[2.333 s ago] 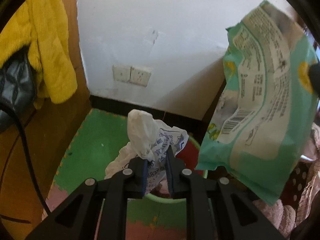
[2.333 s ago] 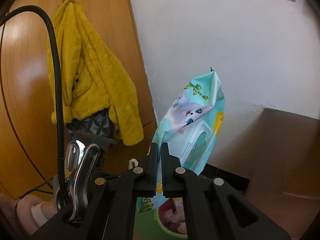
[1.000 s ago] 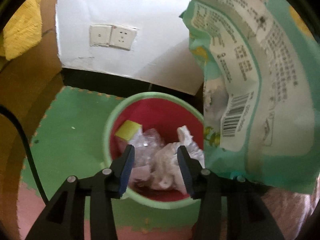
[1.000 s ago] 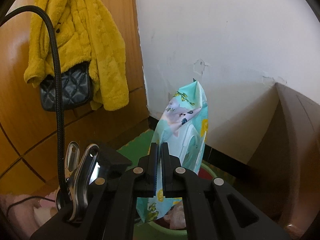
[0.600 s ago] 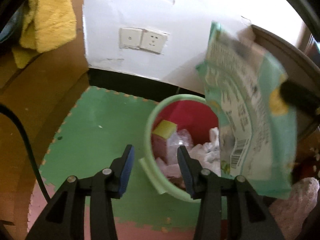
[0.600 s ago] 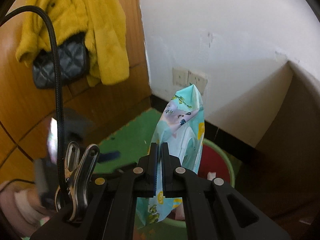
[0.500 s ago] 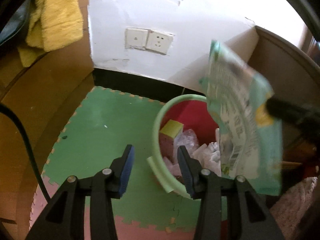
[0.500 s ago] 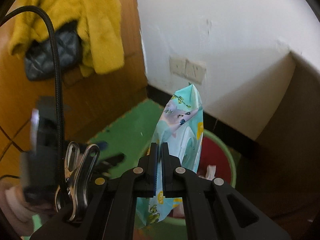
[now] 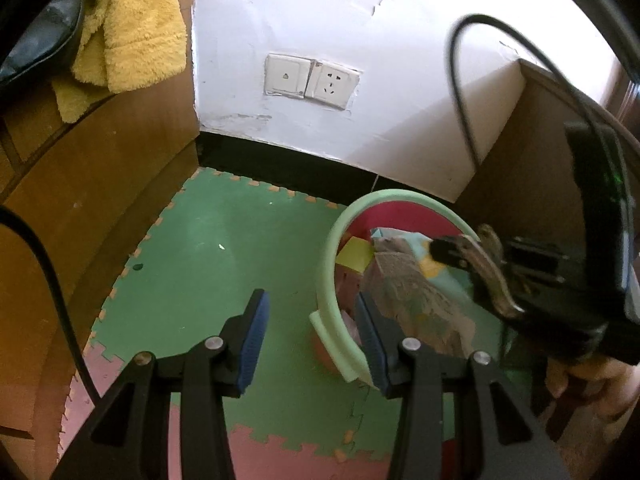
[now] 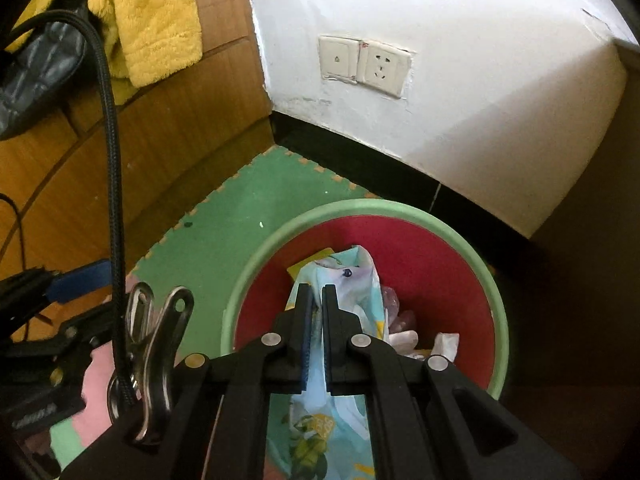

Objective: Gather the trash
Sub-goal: 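Lower the teal packet into the bin and open the right gripper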

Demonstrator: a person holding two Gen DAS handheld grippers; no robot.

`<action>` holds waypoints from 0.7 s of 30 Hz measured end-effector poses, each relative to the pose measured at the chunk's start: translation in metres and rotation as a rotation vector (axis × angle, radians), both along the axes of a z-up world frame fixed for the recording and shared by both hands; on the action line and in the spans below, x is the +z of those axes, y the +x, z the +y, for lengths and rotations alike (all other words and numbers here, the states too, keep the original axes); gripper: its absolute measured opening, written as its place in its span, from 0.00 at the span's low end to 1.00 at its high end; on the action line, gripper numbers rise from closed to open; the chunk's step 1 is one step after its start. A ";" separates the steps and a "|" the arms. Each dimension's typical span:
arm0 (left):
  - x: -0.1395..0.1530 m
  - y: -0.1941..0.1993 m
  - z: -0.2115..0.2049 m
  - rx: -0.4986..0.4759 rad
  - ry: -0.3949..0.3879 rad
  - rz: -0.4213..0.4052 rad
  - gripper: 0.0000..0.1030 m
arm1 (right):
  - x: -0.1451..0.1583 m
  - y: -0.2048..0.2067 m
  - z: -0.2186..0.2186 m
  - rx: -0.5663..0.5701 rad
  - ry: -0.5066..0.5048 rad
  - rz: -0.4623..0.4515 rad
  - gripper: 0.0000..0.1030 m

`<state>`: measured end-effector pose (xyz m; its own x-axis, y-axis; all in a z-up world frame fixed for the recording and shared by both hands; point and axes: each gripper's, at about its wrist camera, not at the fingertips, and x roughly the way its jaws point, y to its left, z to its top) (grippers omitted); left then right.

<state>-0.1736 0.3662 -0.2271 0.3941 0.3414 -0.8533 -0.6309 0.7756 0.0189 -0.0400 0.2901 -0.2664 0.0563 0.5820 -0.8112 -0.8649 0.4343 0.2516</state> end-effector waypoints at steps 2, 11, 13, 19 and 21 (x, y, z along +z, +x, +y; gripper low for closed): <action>0.001 0.000 -0.001 -0.002 0.001 0.003 0.45 | -0.003 0.001 0.007 0.007 -0.010 -0.001 0.04; 0.015 0.000 -0.011 -0.024 0.038 -0.007 0.45 | -0.046 0.001 0.028 0.028 -0.073 0.108 0.07; 0.017 0.002 -0.011 -0.025 0.038 -0.008 0.45 | -0.064 0.000 0.036 0.034 -0.143 0.119 0.07; 0.013 0.006 -0.009 -0.028 0.026 0.007 0.45 | -0.109 0.005 0.038 0.026 -0.241 0.237 0.08; 0.011 0.006 -0.009 -0.029 0.024 0.014 0.45 | -0.113 0.004 0.044 0.048 -0.261 0.237 0.08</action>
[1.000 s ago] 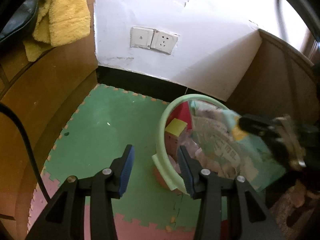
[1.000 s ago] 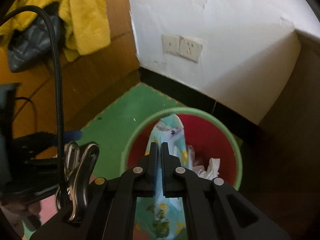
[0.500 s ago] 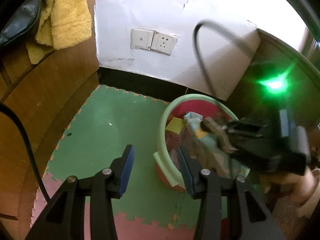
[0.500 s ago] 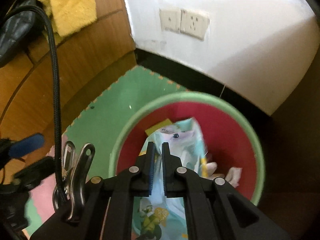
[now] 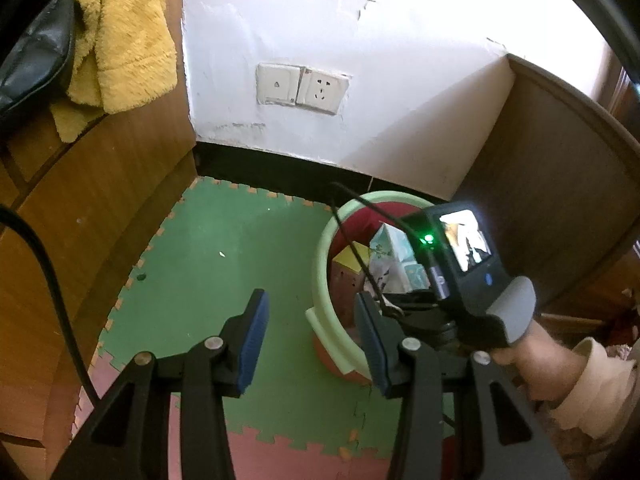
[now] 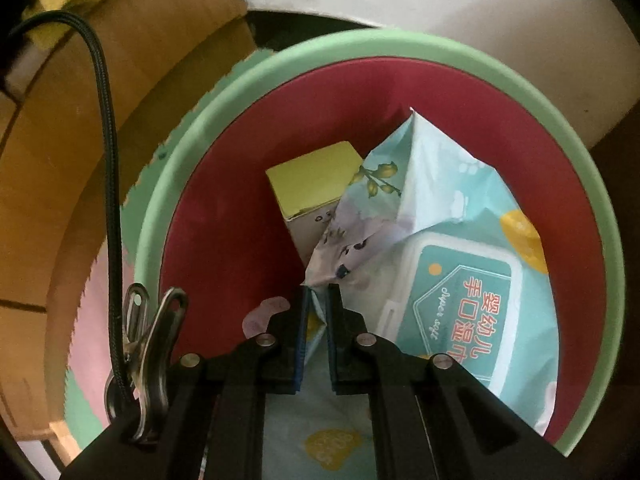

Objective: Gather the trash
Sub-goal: 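Lower the teal packet into the bin and open the right gripper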

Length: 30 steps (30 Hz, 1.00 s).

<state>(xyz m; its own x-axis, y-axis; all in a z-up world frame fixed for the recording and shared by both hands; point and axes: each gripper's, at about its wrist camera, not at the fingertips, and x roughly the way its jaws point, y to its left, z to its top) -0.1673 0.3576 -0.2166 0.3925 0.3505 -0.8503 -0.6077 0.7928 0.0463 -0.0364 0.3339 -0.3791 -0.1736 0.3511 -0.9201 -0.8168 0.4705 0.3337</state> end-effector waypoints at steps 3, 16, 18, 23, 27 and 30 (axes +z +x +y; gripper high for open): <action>-0.005 0.002 0.000 0.002 -0.010 0.018 0.45 | 0.001 0.000 0.002 0.014 -0.006 0.012 0.10; -0.014 0.009 -0.008 -0.022 -0.036 0.035 0.45 | 0.075 0.011 -0.035 0.103 0.134 0.010 0.57; -0.014 0.010 -0.008 -0.023 -0.038 0.034 0.45 | 0.077 0.012 -0.038 0.106 0.127 -0.017 0.61; -0.015 0.010 -0.005 -0.022 -0.040 0.039 0.45 | 0.075 0.019 -0.038 0.070 0.057 -0.037 0.63; -0.017 0.010 -0.003 -0.014 -0.046 0.037 0.45 | 0.095 0.026 -0.051 0.046 0.124 -0.010 0.63; -0.016 0.008 -0.002 -0.010 -0.047 0.036 0.45 | 0.112 0.025 -0.062 0.024 0.157 -0.054 0.63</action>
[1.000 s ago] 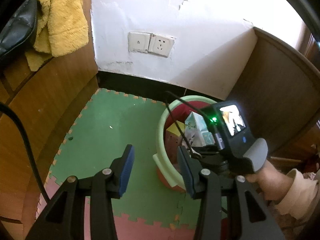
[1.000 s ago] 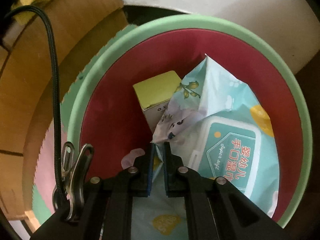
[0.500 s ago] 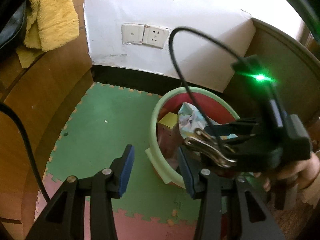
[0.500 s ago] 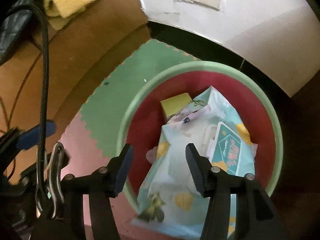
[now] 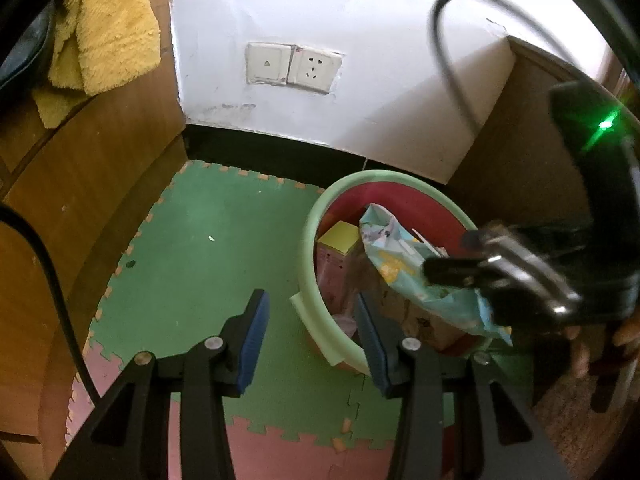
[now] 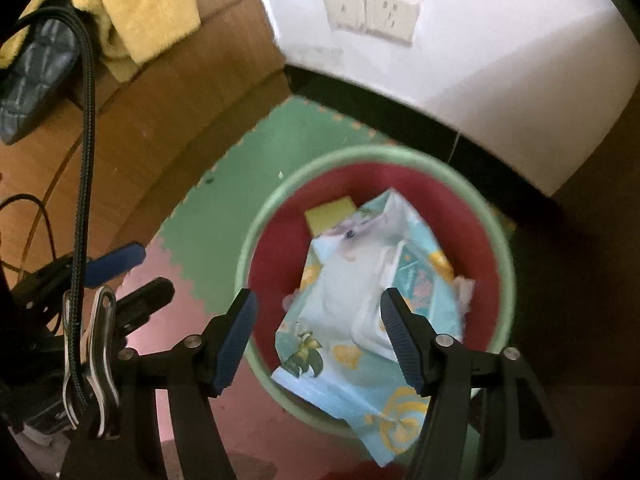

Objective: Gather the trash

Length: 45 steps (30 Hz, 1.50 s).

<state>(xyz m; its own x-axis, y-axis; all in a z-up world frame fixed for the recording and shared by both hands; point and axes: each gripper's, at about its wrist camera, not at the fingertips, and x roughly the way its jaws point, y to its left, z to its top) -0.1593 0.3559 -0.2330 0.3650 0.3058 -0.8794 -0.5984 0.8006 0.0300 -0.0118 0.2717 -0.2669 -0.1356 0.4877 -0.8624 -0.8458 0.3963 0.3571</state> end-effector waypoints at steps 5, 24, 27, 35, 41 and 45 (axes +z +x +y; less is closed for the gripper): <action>0.000 -0.002 0.001 0.005 0.001 -0.005 0.45 | -0.013 0.002 -0.005 -0.074 -0.095 -0.005 0.29; -0.007 -0.002 0.001 0.012 -0.008 0.027 0.45 | -0.139 -0.015 0.055 0.019 -0.423 0.078 0.17; -0.005 -0.002 0.000 0.019 -0.010 0.029 0.45 | -0.137 -0.014 0.055 0.006 -0.411 0.088 0.17; 0.015 0.000 -0.012 -0.003 0.020 0.011 0.45 | -0.079 -0.029 0.040 0.044 -0.320 -0.061 0.30; 0.038 -0.003 -0.022 -0.003 0.041 0.005 0.45 | -0.024 -0.045 0.018 0.036 -0.211 -0.117 0.51; 0.055 -0.008 -0.028 0.000 0.054 0.002 0.45 | 0.014 -0.049 -0.006 0.030 -0.133 -0.146 0.52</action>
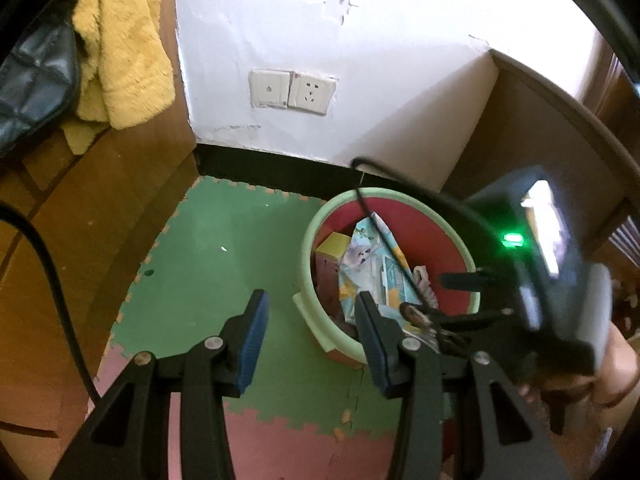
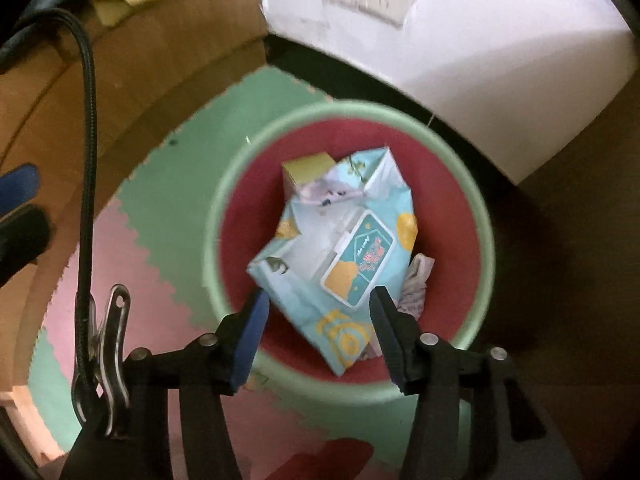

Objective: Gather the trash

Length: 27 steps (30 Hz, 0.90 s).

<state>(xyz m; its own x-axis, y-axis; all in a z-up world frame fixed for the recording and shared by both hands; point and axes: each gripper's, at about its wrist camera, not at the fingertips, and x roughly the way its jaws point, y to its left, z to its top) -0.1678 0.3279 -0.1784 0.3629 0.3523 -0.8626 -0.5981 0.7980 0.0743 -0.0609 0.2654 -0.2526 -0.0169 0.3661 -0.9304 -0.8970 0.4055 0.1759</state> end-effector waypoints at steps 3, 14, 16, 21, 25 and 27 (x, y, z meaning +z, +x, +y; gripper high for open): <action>0.012 -0.005 -0.005 0.006 0.004 -0.003 0.45 | 0.029 -0.007 -0.017 -0.012 0.063 -0.015 0.52; 0.044 -0.015 -0.046 -0.026 -0.003 -0.035 0.45 | 0.118 -0.025 -0.107 -0.138 0.286 -0.107 0.58; 0.049 -0.014 -0.054 -0.033 -0.015 -0.041 0.45 | 0.133 -0.027 -0.123 -0.166 0.320 -0.119 0.58; 0.065 -0.010 -0.078 -0.072 0.006 -0.051 0.45 | 0.166 -0.035 -0.168 -0.237 0.398 -0.187 0.58; 0.077 -0.008 -0.094 -0.092 -0.004 -0.064 0.45 | 0.182 -0.039 -0.200 -0.298 0.438 -0.221 0.61; 0.083 -0.007 -0.104 -0.113 0.001 -0.068 0.45 | 0.190 -0.043 -0.217 -0.349 0.465 -0.234 0.63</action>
<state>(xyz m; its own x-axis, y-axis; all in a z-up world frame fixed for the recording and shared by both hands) -0.1747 0.2243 -0.0955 0.4576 0.3068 -0.8346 -0.5081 0.8605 0.0377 -0.1040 0.0484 -0.0628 0.3610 0.6808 -0.6373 -0.7618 0.6095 0.2195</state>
